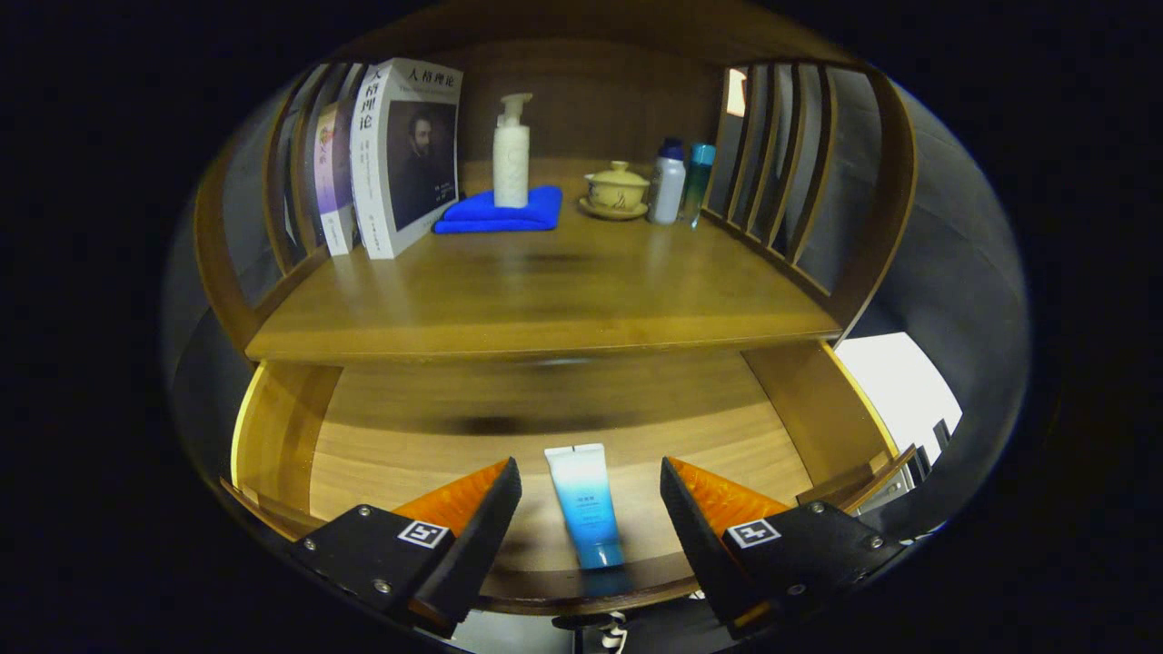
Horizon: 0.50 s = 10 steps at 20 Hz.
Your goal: Pull open the drawer, take out the items inside it, and place them on the countertop above the cabinet.
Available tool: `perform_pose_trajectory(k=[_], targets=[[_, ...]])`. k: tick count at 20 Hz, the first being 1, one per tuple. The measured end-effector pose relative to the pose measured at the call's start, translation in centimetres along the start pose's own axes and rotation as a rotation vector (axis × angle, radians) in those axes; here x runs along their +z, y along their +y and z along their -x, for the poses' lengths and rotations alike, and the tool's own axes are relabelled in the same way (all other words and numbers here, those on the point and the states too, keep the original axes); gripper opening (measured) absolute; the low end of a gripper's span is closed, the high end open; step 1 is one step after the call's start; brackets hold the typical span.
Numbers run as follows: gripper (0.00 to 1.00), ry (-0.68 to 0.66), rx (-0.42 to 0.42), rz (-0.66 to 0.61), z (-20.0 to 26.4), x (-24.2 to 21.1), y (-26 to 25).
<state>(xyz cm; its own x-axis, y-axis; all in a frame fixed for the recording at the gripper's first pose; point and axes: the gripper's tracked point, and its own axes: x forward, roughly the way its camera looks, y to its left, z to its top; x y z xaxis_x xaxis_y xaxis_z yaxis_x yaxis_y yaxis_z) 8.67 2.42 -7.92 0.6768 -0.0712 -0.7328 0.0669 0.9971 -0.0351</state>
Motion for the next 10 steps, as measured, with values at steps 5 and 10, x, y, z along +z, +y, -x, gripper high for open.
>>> perform_pose_trajectory(k=[5, 10], targets=[[0.95, 0.113, -0.043, 0.023, -2.3, -1.5, -0.1], [0.94, 0.275, -0.041, 0.01, -5.0, -3.8, 0.3]])
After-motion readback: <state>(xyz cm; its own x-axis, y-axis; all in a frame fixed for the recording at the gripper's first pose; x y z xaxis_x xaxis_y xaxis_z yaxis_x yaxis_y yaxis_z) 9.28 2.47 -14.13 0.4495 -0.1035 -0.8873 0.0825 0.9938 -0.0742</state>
